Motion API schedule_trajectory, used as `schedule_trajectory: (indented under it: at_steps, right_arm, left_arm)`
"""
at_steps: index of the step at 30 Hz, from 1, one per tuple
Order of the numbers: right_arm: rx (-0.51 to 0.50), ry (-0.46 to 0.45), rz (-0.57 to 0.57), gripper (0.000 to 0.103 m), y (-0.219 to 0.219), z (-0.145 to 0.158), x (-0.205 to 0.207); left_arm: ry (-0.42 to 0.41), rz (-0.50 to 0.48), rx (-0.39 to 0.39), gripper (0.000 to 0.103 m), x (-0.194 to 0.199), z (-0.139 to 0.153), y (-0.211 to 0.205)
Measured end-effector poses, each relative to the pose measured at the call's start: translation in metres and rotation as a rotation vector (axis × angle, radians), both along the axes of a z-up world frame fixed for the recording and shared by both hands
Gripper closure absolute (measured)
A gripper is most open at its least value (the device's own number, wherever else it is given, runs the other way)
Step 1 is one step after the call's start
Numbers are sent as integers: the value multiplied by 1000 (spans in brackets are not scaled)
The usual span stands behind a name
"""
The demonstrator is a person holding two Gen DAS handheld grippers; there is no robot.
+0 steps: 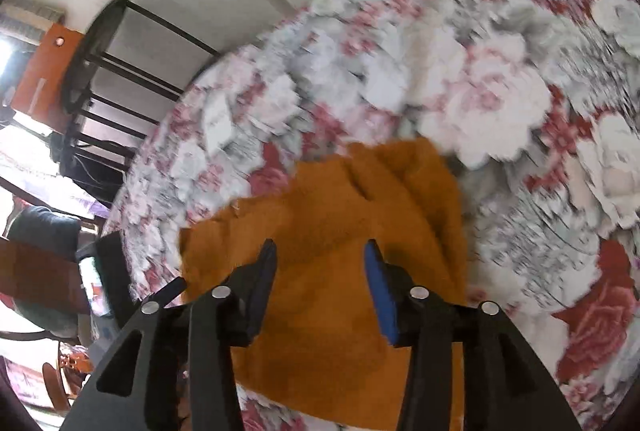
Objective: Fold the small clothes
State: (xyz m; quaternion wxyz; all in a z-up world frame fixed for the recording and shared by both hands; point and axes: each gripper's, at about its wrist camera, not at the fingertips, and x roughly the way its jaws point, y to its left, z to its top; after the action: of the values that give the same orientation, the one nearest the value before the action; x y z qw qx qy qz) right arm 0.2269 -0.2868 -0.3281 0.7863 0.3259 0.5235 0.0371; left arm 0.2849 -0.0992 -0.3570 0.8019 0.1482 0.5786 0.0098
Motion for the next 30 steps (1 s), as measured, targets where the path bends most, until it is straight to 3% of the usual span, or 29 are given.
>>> schedule_trajectory:
  at_steps: [3, 5, 9, 14, 17, 19, 23, 26, 30]
  right_arm:
    - [65, 39, -15, 58, -9, -17, -6]
    - [88, 15, -32, 58, -17, 0, -10]
    - [26, -53, -59, 50, -29, 28, -20]
    - [15, 4, -86, 50, -47, 15, -34]
    - [12, -37, -80, 50, -50, 22, -44]
    - [-1, -71, -68, 50, -45, 30, -45]
    - [-51, -120, 1, 50, -19, 44, -39]
    - [-76, -119, 50, 50, 1, 44, -31]
    - [-84, -90, 68, 50, 14, 36, -24]
  left_arm:
    - [-18, 3, 8, 4, -6, 8, -6]
    - [-19, 3, -35, 4, -7, 23, -13]
    - [-14, 33, -100, 4, -2, 44, 2]
    - [46, 78, -181, 5, 1, 49, 20]
    - [14, 77, -115, 5, 6, 54, 37]
    - [-13, 116, -77, 5, 8, 57, 57]
    - [43, 185, -170, 5, 18, 46, 100]
    - [44, 156, -153, 5, 15, 42, 106]
    - [61, 148, -197, 5, 7, 35, 114]
